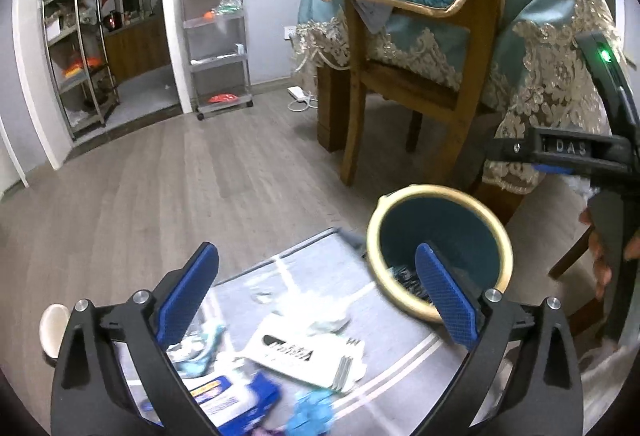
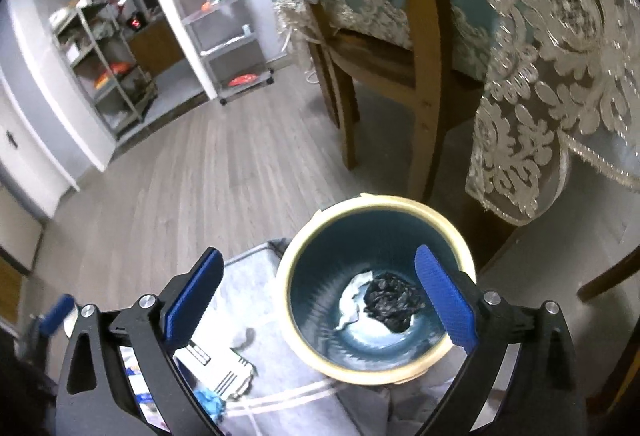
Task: Collect trash
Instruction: 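Grasp the clear plastic bag with the right tool while the left tool grasps the foil packet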
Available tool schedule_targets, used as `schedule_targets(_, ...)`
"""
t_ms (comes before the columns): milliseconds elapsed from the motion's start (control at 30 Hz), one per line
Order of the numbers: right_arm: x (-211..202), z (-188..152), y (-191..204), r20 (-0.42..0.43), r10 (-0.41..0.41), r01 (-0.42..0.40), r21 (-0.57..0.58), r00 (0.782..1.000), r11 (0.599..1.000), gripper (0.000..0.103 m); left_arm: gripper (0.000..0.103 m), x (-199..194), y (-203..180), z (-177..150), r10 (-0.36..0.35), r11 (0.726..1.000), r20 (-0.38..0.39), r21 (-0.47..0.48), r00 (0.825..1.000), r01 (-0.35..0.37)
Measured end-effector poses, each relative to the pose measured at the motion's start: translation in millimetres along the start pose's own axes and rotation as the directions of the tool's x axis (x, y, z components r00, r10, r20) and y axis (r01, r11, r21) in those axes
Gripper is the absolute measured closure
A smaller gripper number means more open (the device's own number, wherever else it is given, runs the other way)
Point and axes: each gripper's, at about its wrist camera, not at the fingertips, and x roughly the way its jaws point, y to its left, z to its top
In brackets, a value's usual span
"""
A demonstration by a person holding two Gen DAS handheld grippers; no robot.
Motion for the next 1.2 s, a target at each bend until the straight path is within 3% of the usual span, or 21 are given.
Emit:
schedule_targets(167,7.4,-14.7,39.5,-0.034,-0.002,-0.003,-0.141,0.999,0.990,0.007,0.006,-16.6,29.1,-22.1,0.071,0.996,0.001,0.057,0.997,-0.071)
schedule_targets(300,16.2,-29.2,76.2,-0.057,0.029,-0.042,-0.241,0.998,0.970,0.007,0.006,-13.4,57.8,-30.1,0.091,0.996,-0.019,0.005,0.996,-0.091)
schedule_targets(433,30.3,-40.6,99.3,-0.098,0.076,-0.098,-0.242,0.992,0.965,0.007,0.006,-5.7,78.9,-40.4,0.099,0.995,-0.045,-0.021,0.994,-0.100)
schedule_targets(667,78.3,-63.7,123.6,-0.195,0.030,-0.081,-0.258,0.980,0.963,0.007,0.006,11.6,128.0,-70.9,0.106,0.980,-0.146,-0.153,0.984,-0.128)
schedule_targets(833,104.8,-80.0,141.5,-0.247,0.026,-0.099,-0.287,0.969,0.953,0.007,0.006,26.5,140.5,-103.6,0.135,0.979,-0.250,-0.118,0.959,-0.169)
schedule_targets(1100,138.3,-100.5,164.9,-0.322,0.053,-0.139,-0.252,0.945,0.958,0.008,0.006,36.3,128.7,-136.2,0.075,0.994,-0.311,-0.056,0.947,-0.097)
schedule_targets(1200,145.5,-105.9,170.7,-0.335,0.063,-0.153,-0.249,0.940,0.956,0.008,0.006,40.3,134.0,-136.1,0.092,0.988,-0.327,-0.084,0.940,-0.126)
